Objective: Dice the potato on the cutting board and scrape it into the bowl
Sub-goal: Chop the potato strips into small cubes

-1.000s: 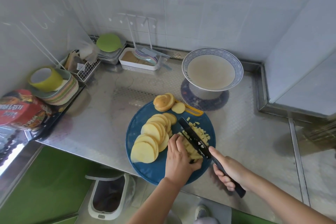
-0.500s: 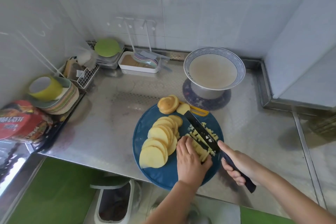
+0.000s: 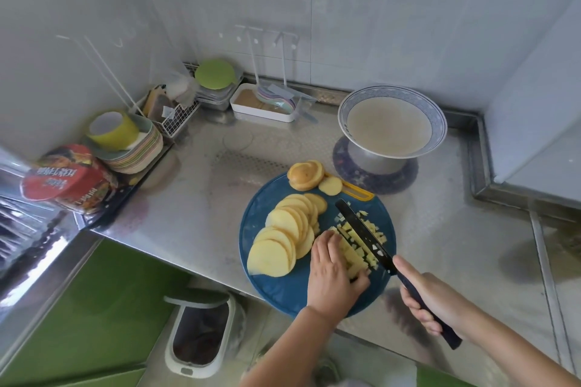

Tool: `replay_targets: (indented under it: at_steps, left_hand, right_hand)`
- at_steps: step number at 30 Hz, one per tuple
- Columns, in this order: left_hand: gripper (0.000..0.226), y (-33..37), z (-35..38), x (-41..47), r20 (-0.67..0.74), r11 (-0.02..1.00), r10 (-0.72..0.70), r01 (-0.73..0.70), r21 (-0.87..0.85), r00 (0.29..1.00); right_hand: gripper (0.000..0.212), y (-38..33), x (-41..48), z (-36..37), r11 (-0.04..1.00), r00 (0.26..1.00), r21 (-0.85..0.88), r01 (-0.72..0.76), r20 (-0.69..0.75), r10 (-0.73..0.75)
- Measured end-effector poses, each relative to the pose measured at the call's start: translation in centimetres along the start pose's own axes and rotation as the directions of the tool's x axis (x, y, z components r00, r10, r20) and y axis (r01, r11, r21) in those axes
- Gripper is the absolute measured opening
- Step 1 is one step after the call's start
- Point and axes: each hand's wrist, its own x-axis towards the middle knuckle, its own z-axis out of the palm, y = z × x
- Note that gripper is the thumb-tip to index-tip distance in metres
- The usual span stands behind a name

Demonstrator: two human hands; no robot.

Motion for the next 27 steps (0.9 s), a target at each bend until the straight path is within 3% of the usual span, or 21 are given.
replay_targets:
  at_steps: [10, 22, 27]
  left_hand:
    - [0.080, 0.3, 0.1, -0.3, -0.006, 0.999, -0.051, 0.050, -0.018, 0.999]
    - [0.068, 0.3, 0.1, -0.4, -0.044, 0.985, -0.099, 0.091, -0.148, 0.994]
    - [0.069, 0.5, 0.1, -0.1, -0.016, 0.961, -0.196, 0.189, -0.201, 0.980]
  right_hand:
    - [0.073, 0.5, -0.2, 1.2, 0.999, 1.000, 0.048, 0.009, -0.016, -0.008]
    - [0.073, 0.3, -0.6, 0.8, 1.000, 0.999, -0.007, 0.027, -0.039, -0.027]
    - [0.074, 0.0, -0.4, 0.5, 0.998, 0.998, -0.015, 0.059, -0.022, -0.060]
